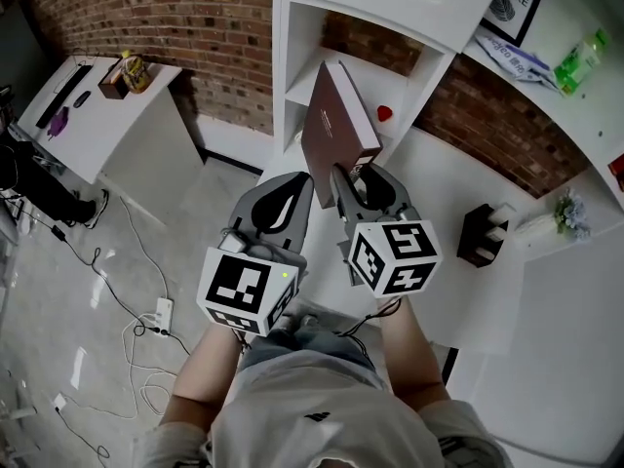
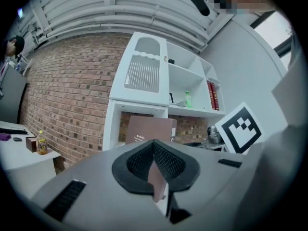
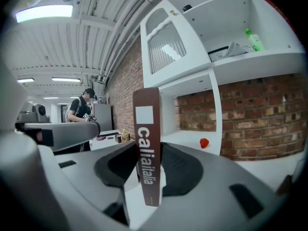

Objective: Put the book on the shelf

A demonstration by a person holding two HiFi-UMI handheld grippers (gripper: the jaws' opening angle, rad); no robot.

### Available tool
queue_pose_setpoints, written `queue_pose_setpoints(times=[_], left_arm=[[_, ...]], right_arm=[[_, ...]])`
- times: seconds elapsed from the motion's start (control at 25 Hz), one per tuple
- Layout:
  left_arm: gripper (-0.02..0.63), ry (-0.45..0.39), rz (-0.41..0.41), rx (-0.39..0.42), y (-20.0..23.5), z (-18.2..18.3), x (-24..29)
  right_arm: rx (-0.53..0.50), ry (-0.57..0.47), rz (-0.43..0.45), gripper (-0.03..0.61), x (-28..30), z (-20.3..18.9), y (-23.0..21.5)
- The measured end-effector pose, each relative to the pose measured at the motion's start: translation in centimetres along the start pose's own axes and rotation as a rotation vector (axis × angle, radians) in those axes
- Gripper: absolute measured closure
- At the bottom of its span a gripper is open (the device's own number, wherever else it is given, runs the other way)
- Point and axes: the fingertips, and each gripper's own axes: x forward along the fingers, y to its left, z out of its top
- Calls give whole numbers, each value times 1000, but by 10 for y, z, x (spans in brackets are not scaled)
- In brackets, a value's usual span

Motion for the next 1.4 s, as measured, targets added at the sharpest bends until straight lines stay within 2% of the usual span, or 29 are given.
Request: queue_pose_setpoints(times=[0.4,0.72,0.92,1.4], left_arm=[[603,-30,99,8,-7,6,10],[603,-34,104,19,2,5,18],[603,-42,43,18,26,8,30],[603,-47,-159,-5,97,25,59]], right_arm=[[-32,-12,92,426,7,14,-11],[-30,-26,97,426,16,25,-14],[-26,-44,41,426,34,39,-12],[7,-108,-115,426,75,79,13]])
